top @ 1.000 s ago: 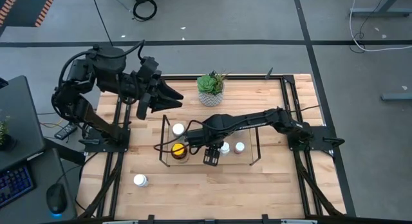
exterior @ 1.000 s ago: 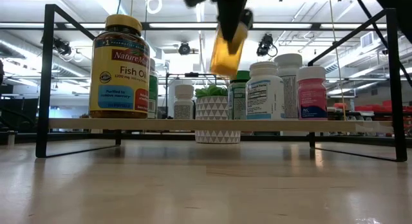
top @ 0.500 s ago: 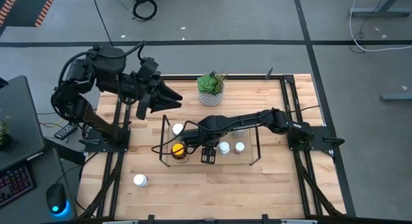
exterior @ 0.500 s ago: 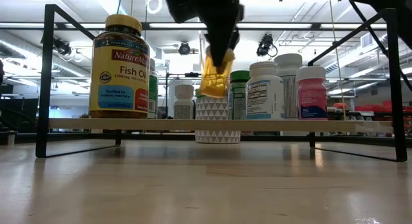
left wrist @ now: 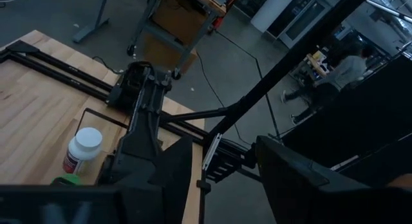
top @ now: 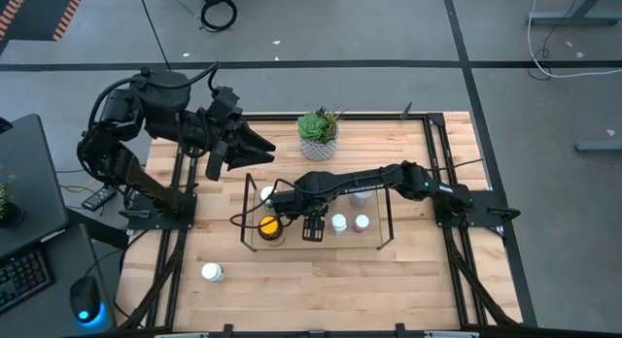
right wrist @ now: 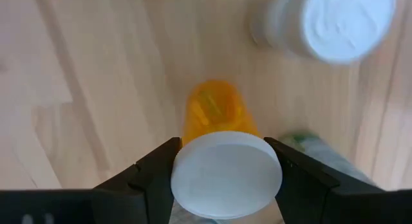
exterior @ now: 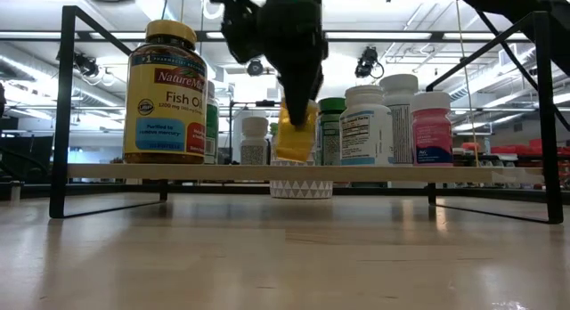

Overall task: Pick and place medicine bottles onto shelf by color
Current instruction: Put the orange medicine bottle on the shelf, then put the small white medicine bottle on the shelf

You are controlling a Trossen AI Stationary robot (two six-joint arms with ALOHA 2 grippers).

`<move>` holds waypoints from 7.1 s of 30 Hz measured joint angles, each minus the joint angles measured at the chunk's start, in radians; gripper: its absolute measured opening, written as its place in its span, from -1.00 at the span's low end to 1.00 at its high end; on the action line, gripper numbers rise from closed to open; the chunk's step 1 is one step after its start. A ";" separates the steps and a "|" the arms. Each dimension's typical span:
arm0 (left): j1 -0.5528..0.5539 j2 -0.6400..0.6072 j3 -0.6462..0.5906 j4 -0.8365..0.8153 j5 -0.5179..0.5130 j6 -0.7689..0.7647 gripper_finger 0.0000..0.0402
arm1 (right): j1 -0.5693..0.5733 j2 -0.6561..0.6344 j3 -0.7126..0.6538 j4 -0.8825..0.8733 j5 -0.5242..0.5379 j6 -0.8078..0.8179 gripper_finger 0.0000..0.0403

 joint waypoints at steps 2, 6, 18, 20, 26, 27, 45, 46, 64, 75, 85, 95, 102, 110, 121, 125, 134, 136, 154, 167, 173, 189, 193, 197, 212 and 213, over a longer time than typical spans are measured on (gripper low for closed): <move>0.000 0.000 0.000 -0.001 0.000 0.000 -0.11 | -0.008 0.000 -0.001 0.002 0.000 0.000 0.10; 0.000 0.000 0.000 -0.002 0.000 0.000 -0.12 | -0.027 0.000 0.000 0.016 0.000 0.000 0.10; 0.000 0.000 0.000 -0.007 0.000 -0.006 -0.13 | -0.044 0.000 0.000 0.009 -0.046 0.004 0.11; 0.000 0.000 0.000 -0.008 0.000 -0.005 -0.13 | -0.044 0.000 0.000 0.009 -0.046 0.004 0.14; 0.000 0.000 0.000 -0.022 0.000 -0.005 -0.12 | -0.044 0.000 0.000 0.009 -0.047 0.029 0.30; 0.000 0.000 0.000 -0.028 0.000 -0.005 -0.13 | -0.044 0.000 0.000 0.009 -0.047 0.030 0.33; 0.000 -0.025 0.001 -0.111 0.000 -0.001 -0.12 | -0.041 -0.084 0.049 -0.068 -0.123 0.158 0.49; 0.000 -0.026 0.001 -0.114 0.000 0.000 -0.12 | -0.041 -0.092 0.049 -0.070 -0.120 0.173 0.49; -0.066 -0.059 -0.019 -0.524 -0.001 -0.033 -0.17 | 0.086 -0.329 0.049 -0.079 0.001 0.501 0.48; -0.261 -0.165 -0.239 -0.523 -0.047 -0.134 -0.23 | 0.223 -0.358 0.047 -0.078 0.010 0.713 0.45; -0.450 -0.326 -0.690 -0.527 -0.048 -0.296 -0.18 | 0.325 -0.483 -0.182 -0.077 -0.017 0.855 0.35; -0.665 -0.330 -0.926 -0.386 -0.024 -0.376 0.13 | 0.458 -0.750 -0.616 -0.079 0.029 1.264 0.33; -0.783 -0.326 -1.068 -0.233 -0.046 -0.404 0.45 | 0.533 -0.870 -0.766 -0.078 0.025 1.464 0.33; -0.888 -0.325 -1.233 -0.098 -0.138 -0.423 0.55 | 0.567 -0.900 -0.799 -0.078 0.033 1.538 0.33; -0.927 -0.325 -1.365 0.029 -0.169 -0.499 0.58 | 0.569 -0.887 -0.799 -0.064 0.044 1.567 0.33; -0.925 -0.325 -1.385 0.026 -0.205 -0.515 0.59 | 0.571 -0.887 -0.799 -0.063 0.060 1.573 0.33; -0.927 -0.293 -1.403 0.128 -0.221 -0.603 0.59 | 0.570 -0.887 -0.799 -0.064 0.088 1.595 0.33; -0.927 -0.269 -1.403 0.142 -0.221 -0.602 0.59 | 0.570 -0.887 -0.799 -0.064 0.107 1.602 0.33; -0.927 -0.159 -1.403 0.123 -0.219 -0.634 0.56 | 0.568 -0.886 -0.799 -0.054 0.111 1.609 0.33; -0.913 -0.148 -1.401 0.164 -0.213 -0.662 0.01 | 0.568 -0.886 -0.799 -0.068 0.111 1.556 0.33; -0.894 -0.148 -1.342 0.155 -0.190 -0.656 0.01 | 0.538 -0.886 -0.799 -0.079 0.112 1.473 0.33; -0.641 -0.149 -0.915 -0.106 -0.220 -0.220 0.03 | 0.416 -0.886 -0.799 -0.078 0.111 1.230 0.32; -0.528 -0.121 -0.830 -0.131 -0.224 -0.099 0.04 | 0.409 -0.886 -0.799 -0.078 0.110 1.253 0.32; -0.447 -0.055 -0.723 -0.145 -0.223 0.070 0.02 | 0.425 -0.886 -0.799 -0.078 0.109 1.279 0.32; -0.267 0.328 -0.280 -0.284 -0.208 0.565 0.07 | 0.493 -0.886 -0.799 -0.078 0.102 1.417 0.32; -0.257 0.342 -0.281 -0.284 -0.201 0.579 0.08 | 0.497 -0.886 -0.799 -0.078 0.102 1.419 0.32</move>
